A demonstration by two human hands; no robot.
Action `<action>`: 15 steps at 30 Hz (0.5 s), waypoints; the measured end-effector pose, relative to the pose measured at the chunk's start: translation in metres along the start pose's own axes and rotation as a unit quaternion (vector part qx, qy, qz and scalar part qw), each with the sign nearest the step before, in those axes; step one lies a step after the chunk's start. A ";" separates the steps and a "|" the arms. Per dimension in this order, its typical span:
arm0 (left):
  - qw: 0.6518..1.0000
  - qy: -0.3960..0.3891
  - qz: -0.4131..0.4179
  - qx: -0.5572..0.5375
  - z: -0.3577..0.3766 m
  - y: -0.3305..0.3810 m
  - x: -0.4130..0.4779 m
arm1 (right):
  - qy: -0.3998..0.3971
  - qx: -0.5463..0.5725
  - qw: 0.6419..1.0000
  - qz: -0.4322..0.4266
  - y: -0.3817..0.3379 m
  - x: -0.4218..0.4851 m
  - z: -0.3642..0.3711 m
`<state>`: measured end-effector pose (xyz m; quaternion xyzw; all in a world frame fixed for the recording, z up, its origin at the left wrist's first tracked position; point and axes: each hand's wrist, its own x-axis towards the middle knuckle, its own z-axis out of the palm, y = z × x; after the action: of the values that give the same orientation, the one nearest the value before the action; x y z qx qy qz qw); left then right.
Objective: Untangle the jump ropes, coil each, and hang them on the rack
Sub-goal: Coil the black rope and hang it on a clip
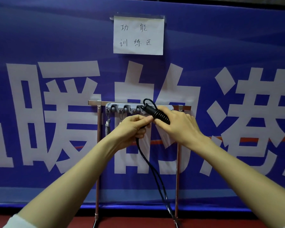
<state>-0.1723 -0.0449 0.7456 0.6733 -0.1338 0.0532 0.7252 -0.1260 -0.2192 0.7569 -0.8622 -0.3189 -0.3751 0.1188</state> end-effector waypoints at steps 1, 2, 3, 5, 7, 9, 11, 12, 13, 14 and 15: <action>1.000 0.004 0.016 0.002 0.000 -0.001 0.000 | -0.009 0.053 0.999 0.002 0.000 0.000 -0.003; 0.999 0.004 0.032 0.007 -0.001 -0.001 -0.001 | -0.019 0.103 0.994 0.006 0.001 -0.001 -0.005; 0.999 0.004 0.050 0.017 -0.001 -0.002 -0.001 | -0.034 0.149 0.988 0.012 0.002 -0.002 -0.007; 0.995 0.007 0.090 0.041 0.000 -0.005 -0.002 | -0.073 0.226 0.971 0.033 0.001 -0.004 -0.009; 0.990 0.022 0.130 0.055 0.003 -0.007 -0.003 | -0.107 0.321 0.939 0.062 -0.002 -0.005 -0.009; 0.984 0.042 0.159 0.066 0.005 -0.008 -0.003 | -0.121 0.437 0.886 0.095 -0.003 -0.005 -0.008; 0.981 0.039 0.171 0.088 0.003 -0.010 -0.004 | -0.145 0.505 0.842 0.124 -0.003 -0.005 -0.009; 0.978 0.032 0.175 0.107 0.001 -0.012 -0.005 | -0.162 0.520 0.828 0.133 -0.003 -0.006 -0.011; 0.974 0.027 0.181 0.133 0.000 -0.013 -0.007 | -0.178 0.526 0.820 0.136 -0.003 -0.007 -0.011; 0.969 0.030 0.189 0.160 0.000 -0.013 -0.009 | -0.189 0.529 0.816 0.135 -0.005 -0.008 -0.012; 0.963 0.038 0.198 0.181 0.000 -0.014 -0.010 | -0.190 0.527 0.817 0.133 -0.006 -0.008 -0.011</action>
<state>-0.1788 -0.0448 0.7296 0.7511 -0.2242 0.2446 0.5707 -0.1405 -0.2230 0.7591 -0.7557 -0.3666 0.0410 0.5411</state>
